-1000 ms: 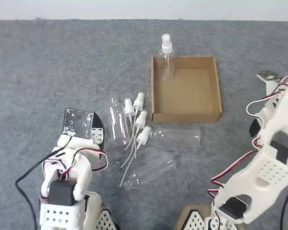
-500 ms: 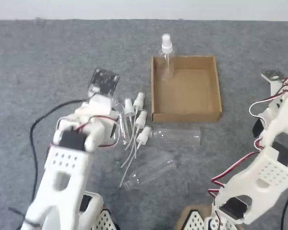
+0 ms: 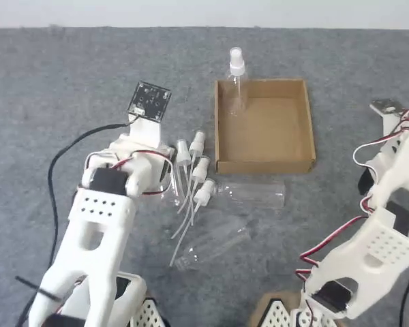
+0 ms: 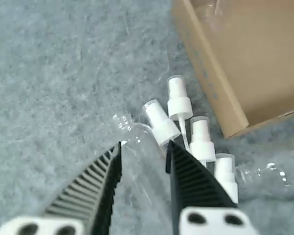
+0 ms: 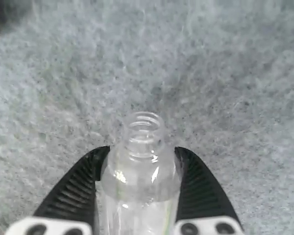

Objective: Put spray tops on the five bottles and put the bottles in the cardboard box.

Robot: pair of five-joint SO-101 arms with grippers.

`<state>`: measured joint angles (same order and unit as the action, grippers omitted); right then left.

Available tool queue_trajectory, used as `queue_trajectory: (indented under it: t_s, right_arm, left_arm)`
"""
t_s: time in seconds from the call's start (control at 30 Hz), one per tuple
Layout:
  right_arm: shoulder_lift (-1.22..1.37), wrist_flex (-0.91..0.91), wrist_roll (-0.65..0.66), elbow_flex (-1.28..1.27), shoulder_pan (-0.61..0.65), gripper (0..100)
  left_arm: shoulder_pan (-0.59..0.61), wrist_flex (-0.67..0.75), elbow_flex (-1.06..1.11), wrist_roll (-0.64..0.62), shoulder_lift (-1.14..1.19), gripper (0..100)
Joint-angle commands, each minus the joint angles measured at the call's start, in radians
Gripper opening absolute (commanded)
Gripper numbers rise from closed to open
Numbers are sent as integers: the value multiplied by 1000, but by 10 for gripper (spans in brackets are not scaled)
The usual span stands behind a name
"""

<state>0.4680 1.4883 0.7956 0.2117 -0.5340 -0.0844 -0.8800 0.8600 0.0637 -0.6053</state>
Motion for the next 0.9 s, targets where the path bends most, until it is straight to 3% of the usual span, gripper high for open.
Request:
queue_trajectory:
  t_s: [0.0, 0.27, 0.57, 0.87]
  right_arm:
    - [-93, 13, 11, 35, 2, 6]
    - [-96, 16, 11, 35, -2, 6]
    - [-93, 16, 11, 35, -1, 6]
    - [-93, 16, 11, 35, -4, 6]
  left_arm:
    - [-34, 98, -15, 15, 130, 141]
    - [-57, 163, -53, 52, 379, 141]
    - [49, 158, -54, 126, 374, 141]
    - [49, 155, -185, -15, 385, 145]
